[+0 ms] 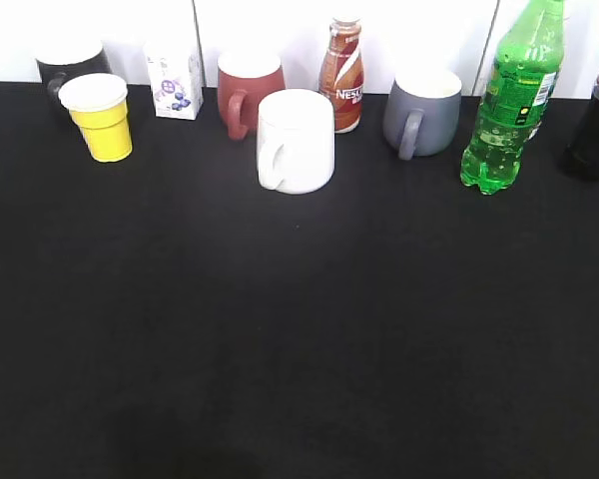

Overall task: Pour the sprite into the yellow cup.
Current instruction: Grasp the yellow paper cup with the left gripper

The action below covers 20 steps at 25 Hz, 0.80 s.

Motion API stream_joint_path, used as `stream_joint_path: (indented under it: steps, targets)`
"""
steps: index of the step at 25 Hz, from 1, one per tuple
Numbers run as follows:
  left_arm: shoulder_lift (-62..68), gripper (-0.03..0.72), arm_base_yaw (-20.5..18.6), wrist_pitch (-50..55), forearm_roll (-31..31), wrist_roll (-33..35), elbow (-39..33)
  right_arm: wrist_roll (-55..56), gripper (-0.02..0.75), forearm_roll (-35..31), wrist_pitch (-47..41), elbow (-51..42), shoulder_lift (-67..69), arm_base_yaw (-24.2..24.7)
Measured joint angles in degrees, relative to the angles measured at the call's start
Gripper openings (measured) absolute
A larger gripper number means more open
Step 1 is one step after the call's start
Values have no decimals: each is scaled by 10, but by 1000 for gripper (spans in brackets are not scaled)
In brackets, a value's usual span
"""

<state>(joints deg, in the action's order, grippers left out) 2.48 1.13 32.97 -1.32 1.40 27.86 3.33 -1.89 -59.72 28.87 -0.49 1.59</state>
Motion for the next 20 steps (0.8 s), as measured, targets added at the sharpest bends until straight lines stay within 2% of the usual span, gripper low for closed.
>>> stream_joint_path:
  steps: [3, 5, 8, 11, 14, 17, 20]
  targets:
    - [104, 584, 0, -250, -31, 0, -99, 0, 585, 0, 0, 0, 0, 0]
    - [212, 577, 0, -411, -36, 0, -138, 0, 585, 0, 0, 0, 0, 0]
    - [413, 575, 3, -586, -26, 0, -143, 0, 585, 0, 0, 0, 0, 0]
    - [606, 573, 34, -752, 9, 0, -143, 0, 585, 0, 0, 0, 0, 0]
    - [762, 583, 48, -877, 60, -2, -141, 0, 585, 0, 0, 0, 0, 0]
    - [887, 652, 48, -921, 118, -37, -90, 0, 585, 0, 0, 0, 0, 0]
    - [973, 665, 48, -929, 129, -43, -26, 0, 585, 0, 0, 0, 0, 0]
